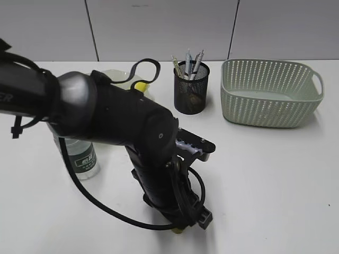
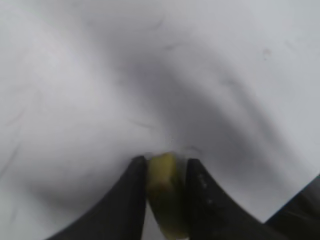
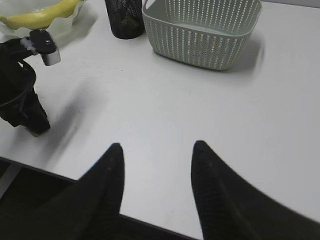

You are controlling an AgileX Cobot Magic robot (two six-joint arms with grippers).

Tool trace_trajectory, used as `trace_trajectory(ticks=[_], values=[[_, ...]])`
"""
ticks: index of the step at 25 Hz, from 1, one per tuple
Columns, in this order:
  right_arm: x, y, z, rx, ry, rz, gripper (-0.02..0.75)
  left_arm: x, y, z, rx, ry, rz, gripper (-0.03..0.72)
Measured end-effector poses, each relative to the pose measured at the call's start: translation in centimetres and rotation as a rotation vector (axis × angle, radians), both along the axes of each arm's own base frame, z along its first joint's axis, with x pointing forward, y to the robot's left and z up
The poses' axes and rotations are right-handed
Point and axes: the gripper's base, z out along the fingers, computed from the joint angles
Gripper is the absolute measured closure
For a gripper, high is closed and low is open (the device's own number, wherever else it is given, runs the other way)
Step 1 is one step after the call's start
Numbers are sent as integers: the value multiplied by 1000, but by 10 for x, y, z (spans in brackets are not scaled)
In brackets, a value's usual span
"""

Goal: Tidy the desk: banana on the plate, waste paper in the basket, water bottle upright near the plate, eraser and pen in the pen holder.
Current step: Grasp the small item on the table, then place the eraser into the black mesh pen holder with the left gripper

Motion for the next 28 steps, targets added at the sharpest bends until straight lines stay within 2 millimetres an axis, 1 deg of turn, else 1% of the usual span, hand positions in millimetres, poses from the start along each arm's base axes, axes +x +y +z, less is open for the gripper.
trace_trajectory(ticks=[1, 3, 7, 8, 9, 10, 12, 13, 16, 17, 19, 20, 22, 23, 26, 27, 28], values=[[0, 0, 0, 0, 0, 0, 381, -1, -1, 0, -6, 4, 6, 496], [0, 0, 0, 0, 0, 0, 382, -1, -2, 0, -9, 5, 10, 594], [0, 0, 0, 0, 0, 0, 384, 2, -4, 4, -1, -6, -7, 591], [0, 0, 0, 0, 0, 0, 384, 6, -5, 7, 2, -25, -20, 591], [0, 0, 0, 0, 0, 0, 384, 11, -7, 14, -8, -58, -31, 591], [0, 0, 0, 0, 0, 0, 384, 20, -9, 26, -28, -105, -40, 591], [0, 0, 0, 0, 0, 0, 384, 42, -13, 60, -92, -224, -46, 591], [0, 0, 0, 0, 0, 0, 384, 57, -15, 80, -132, -292, -37, 591], [0, 0, 0, 0, 0, 0, 386, 102, -11, 130, -255, -481, 24, 591], [0, 0, 0, 0, 0, 0, 386, 116, -8, 144, -299, -540, 51, 591], [0, 0, 0, 0, 0, 0, 386, 139, -3, 164, -369, -638, 91, 591], [0, 0, 0, 0, 0, 0, 386, 149, -2, 171, -397, -680, 105, 591], [0, 0, 0, 0, 0, 0, 386, 162, -4, 175, -437, -732, 118, 591], [0, 0, 0, 0, 0, 0, 386, 167, -7, 172, -448, -745, 118, 591], [0, 0, 0, 0, 0, 0, 386, 178, -17, 152, -467, -764, 113, 585], [0, 0, 0, 0, 0, 0, 386, 181, -19, 143, -464, -764, 108, 564], [0, 0, 0, 0, 0, 0, 386, 183, -21, 134, -459, -763, 104, 528]])
